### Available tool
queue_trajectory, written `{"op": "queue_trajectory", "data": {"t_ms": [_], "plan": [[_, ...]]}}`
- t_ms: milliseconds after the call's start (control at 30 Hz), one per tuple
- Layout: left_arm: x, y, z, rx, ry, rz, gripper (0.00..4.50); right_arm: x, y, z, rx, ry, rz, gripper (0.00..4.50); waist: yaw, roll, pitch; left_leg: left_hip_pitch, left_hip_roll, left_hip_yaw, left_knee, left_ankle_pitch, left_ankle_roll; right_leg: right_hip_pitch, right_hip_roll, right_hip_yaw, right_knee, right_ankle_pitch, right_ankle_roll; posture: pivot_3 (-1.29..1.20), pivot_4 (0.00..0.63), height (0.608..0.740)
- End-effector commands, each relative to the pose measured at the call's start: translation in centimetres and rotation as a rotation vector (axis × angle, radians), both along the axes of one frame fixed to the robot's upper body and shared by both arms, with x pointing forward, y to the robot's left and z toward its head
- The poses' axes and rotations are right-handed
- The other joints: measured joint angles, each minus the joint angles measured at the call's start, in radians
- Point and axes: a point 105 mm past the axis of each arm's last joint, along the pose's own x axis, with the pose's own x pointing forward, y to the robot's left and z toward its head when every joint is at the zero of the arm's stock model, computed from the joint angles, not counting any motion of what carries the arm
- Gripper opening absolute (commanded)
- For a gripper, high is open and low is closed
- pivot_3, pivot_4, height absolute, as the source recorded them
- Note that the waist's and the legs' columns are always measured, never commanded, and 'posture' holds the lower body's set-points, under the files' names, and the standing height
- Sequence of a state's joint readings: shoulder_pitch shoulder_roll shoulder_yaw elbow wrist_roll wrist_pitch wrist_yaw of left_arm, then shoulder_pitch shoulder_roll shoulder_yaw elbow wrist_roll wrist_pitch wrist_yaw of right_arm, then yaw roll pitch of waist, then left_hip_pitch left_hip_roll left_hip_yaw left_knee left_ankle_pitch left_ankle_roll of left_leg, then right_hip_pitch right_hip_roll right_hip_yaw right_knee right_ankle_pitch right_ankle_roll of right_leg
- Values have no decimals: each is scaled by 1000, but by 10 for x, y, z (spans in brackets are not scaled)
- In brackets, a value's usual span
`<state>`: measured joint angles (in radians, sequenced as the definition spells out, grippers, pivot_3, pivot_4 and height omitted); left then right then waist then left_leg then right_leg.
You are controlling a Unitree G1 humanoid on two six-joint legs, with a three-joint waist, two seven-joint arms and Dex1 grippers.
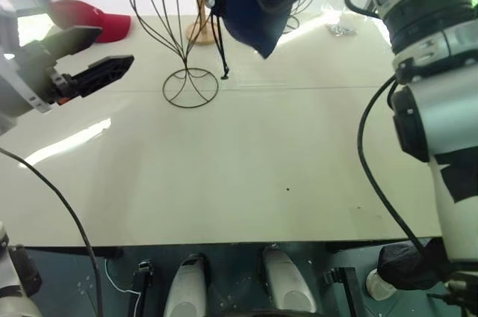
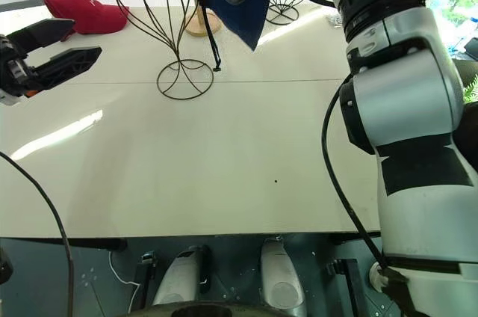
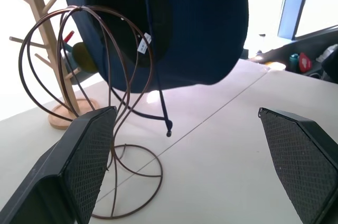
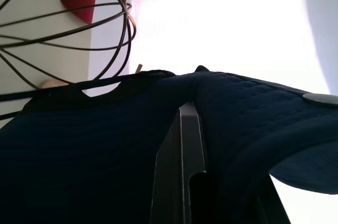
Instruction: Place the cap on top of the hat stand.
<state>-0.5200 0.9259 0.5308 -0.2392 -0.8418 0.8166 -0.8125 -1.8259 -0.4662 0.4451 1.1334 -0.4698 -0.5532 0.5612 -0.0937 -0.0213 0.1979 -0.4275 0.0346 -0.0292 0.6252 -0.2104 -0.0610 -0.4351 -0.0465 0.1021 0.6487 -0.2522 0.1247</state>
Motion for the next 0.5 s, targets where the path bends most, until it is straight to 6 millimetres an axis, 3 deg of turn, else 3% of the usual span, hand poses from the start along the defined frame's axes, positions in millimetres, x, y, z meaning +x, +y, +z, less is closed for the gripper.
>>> {"op": "queue_trajectory", "data": {"t_ms": [33,300,500], "plan": [[-9,6,18,9,-77,21,4500,-26,13,32,-51,-198,67,29,-6,0,0,0,0,0,0,0,0,0,0,0,0,0,0,0,150,739],[-9,19,29,-12,-103,59,4500,-42,41,35,-221,-514,116,29,-16,0,0,0,0,0,-3,0,0,-3,0,0,2,0,0,0,150,739],[-13,27,31,-28,-101,80,4500,-52,72,3,-426,-728,264,29,-16,0,0,0,0,0,-3,0,-1,-3,0,0,3,0,-1,0,150,739]]}}
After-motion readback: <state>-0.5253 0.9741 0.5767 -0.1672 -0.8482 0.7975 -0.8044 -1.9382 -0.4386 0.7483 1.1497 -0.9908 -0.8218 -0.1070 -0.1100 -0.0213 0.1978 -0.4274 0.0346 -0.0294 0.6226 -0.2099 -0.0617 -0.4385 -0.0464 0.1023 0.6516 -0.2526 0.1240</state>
